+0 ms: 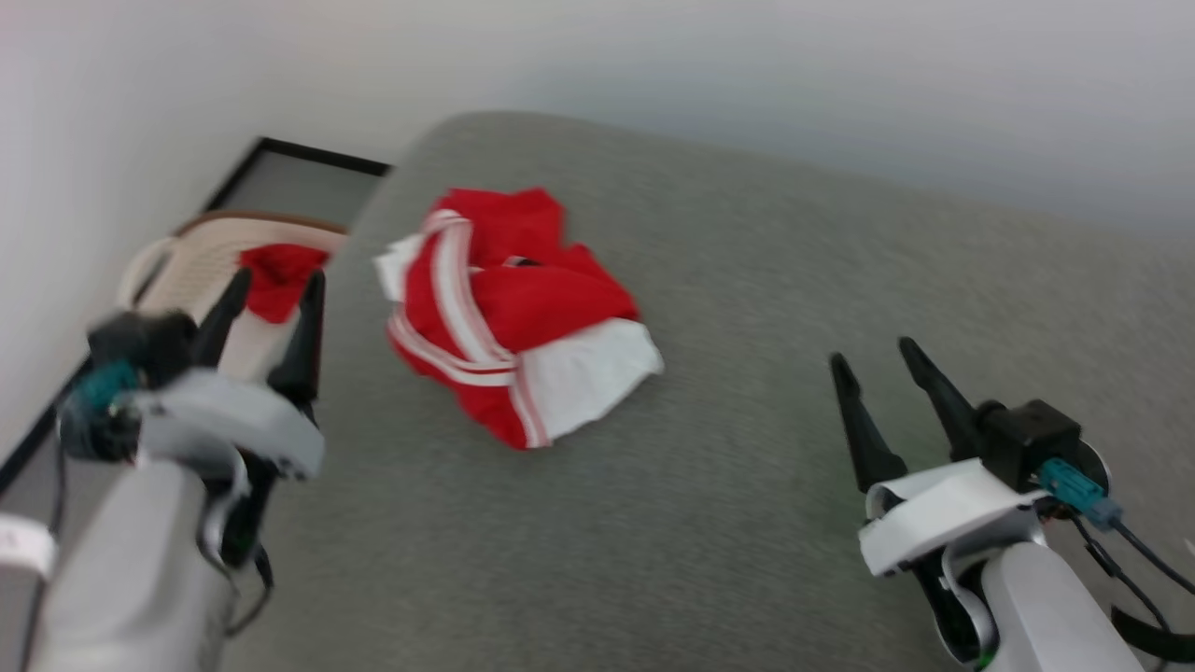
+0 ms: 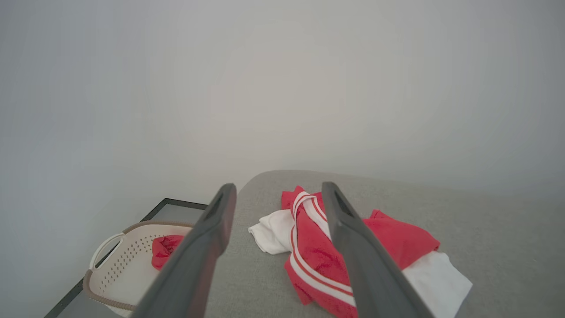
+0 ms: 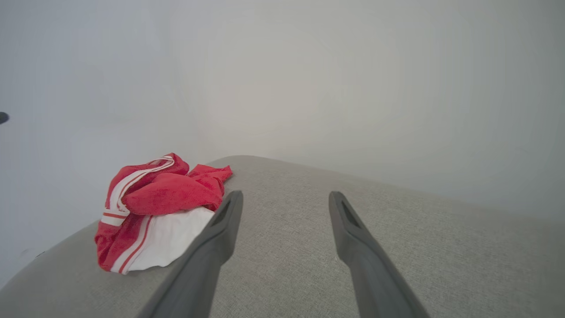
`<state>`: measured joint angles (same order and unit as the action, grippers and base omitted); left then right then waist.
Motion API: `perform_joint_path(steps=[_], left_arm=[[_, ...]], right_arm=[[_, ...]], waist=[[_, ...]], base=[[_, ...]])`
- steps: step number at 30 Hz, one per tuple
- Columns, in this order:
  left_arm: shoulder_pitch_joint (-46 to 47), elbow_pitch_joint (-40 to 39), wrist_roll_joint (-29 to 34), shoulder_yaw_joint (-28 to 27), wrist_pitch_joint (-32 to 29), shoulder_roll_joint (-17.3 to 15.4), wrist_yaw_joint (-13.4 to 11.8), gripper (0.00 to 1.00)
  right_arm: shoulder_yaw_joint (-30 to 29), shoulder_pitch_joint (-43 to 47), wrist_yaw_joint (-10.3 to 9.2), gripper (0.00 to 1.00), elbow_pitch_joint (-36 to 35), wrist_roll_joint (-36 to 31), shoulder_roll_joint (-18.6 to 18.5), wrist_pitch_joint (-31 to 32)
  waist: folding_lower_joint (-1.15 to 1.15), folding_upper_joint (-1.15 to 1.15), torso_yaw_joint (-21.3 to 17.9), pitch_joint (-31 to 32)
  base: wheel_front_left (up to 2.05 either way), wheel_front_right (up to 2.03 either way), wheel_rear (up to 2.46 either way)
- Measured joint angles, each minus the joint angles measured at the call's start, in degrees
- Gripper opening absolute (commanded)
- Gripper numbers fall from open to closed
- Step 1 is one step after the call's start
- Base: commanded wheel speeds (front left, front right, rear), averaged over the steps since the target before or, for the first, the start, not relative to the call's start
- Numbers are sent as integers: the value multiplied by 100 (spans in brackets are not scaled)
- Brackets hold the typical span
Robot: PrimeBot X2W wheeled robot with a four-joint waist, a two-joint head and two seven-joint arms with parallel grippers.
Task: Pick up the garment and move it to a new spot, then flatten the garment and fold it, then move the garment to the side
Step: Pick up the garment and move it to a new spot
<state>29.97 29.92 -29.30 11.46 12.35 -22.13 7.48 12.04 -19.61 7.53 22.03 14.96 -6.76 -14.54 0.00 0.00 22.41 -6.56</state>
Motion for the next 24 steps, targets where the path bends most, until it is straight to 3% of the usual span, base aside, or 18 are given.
perform_joint_path(steps=[5, 7, 10, 13, 24], left_arm=[[766, 960, -1103, 656, -772, -445, 1, 100], [915, 1145, -1892, 880, -1488, -500, 1, 100], [1063, 1371, -2605, 1220, -2505, -770, 7, 100], [1193, 1514, -3022, 1451, -3096, -1078, 5, 100], [1626, 1840, -3809, 1920, -3542, -1403, 7, 100]], right_arm=[[103, -193, 0, 100, 40, 1, 108, -9], [130, -282, 0, 100, 43, 1, 169, -18], [149, -346, 0, 100, 59, 1, 214, -35], [170, -425, 0, 100, 59, -1, 230, -42], [119, -642, 0, 100, -167, -204, 272, -44]], waist=[[0, 0, -508, -314], [0, 0, -714, -424], [0, 0, -1002, -576], [0, 0, -1262, -722], [0, 0, -1951, -1405]], base=[[0, 0, 0], [0, 0, 0], [0, 0, 0], [0, 0, 0], [0, 0, 0]])
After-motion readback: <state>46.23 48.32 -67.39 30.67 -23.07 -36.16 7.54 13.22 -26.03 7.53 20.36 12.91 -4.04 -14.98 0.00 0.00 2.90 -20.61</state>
